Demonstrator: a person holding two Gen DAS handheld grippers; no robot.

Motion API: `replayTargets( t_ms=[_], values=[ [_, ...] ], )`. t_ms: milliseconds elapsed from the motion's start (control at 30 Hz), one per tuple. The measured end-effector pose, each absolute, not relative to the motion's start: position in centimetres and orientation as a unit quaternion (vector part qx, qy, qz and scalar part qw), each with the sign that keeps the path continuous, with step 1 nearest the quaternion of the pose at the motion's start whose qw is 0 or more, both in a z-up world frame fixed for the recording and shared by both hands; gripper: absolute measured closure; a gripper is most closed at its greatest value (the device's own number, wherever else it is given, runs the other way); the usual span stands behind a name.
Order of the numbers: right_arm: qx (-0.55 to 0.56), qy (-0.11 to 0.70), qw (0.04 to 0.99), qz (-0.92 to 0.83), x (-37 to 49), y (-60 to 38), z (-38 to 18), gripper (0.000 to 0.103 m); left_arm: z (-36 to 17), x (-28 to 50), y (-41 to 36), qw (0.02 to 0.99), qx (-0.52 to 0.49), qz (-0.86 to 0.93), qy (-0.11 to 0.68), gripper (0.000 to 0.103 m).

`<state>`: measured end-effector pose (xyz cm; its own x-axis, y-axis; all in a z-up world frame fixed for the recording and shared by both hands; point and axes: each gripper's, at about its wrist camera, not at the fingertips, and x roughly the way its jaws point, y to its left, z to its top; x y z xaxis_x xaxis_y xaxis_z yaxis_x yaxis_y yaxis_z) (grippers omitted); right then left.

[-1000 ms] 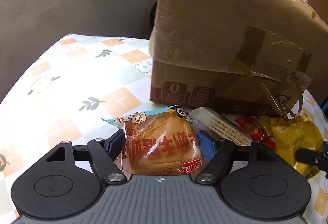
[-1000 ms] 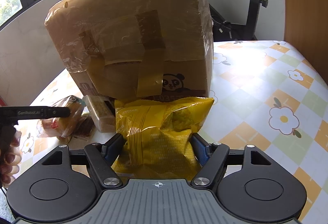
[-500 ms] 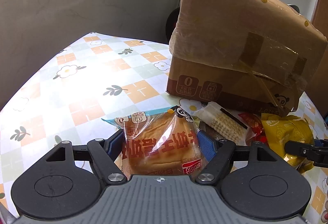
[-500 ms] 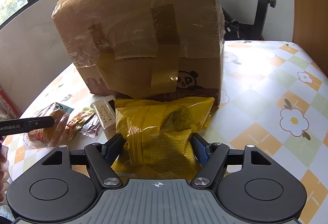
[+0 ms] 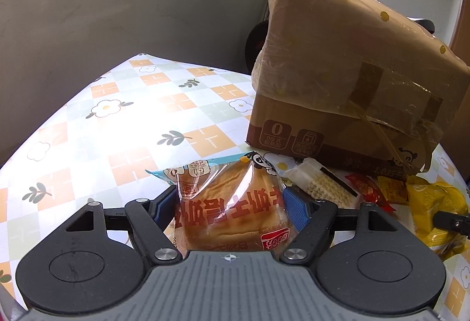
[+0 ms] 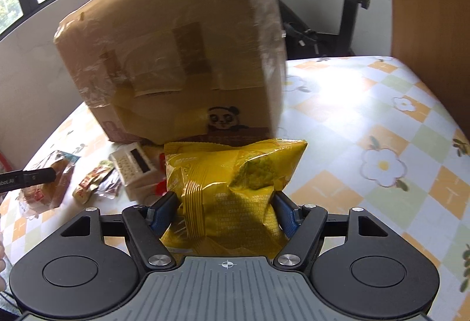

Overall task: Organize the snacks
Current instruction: 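Lift the bread bun and yellow bag up toward the lined box, then open both tools to drop the bread bun and yellow bag into the box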

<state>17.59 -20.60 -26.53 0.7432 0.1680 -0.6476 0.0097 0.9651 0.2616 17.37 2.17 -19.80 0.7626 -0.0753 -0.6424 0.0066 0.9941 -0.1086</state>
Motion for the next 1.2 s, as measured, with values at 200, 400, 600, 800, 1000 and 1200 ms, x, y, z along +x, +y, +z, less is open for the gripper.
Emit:
replayTargets(
  t_ms=[200, 400, 600, 800, 1000, 1200],
  values=[
    [0.134, 0.325, 0.936, -0.005, 16.9, -23.8, -24.8, 0.036, -18.6, 17.7, 2.4, 0.948, -0.048, -0.016, 0.316, 0.025],
    [0.127, 0.262, 0.956, -0.032, 16.6, -26.5, -20.8, 0.036, -14.6, 18.3, 2.9, 0.967, -0.040, -0.014, 0.250, 0.025],
    [0.075, 0.177, 0.981, -0.032, 17.5, -27.3, -14.8, 0.036, -8.2, 20.0, 2.3, 0.983, -0.028, -0.064, 0.168, 0.025],
    [0.039, 0.107, 0.993, 0.010, 20.5, -26.6, -8.9, 0.036, -3.4, 22.4, -1.0, 0.984, -0.010, -0.128, 0.123, 0.025],
    [0.001, 0.094, 0.994, 0.061, 25.5, -23.6, -6.8, 0.036, -2.2, 27.0, -4.9, 0.976, -0.016, -0.171, 0.131, 0.025],
    [0.022, 0.152, 0.985, 0.083, 31.5, -20.4, -8.5, 0.036, -4.5, 32.0, -6.8, 0.968, -0.013, -0.177, 0.179, 0.025]
  ],
)
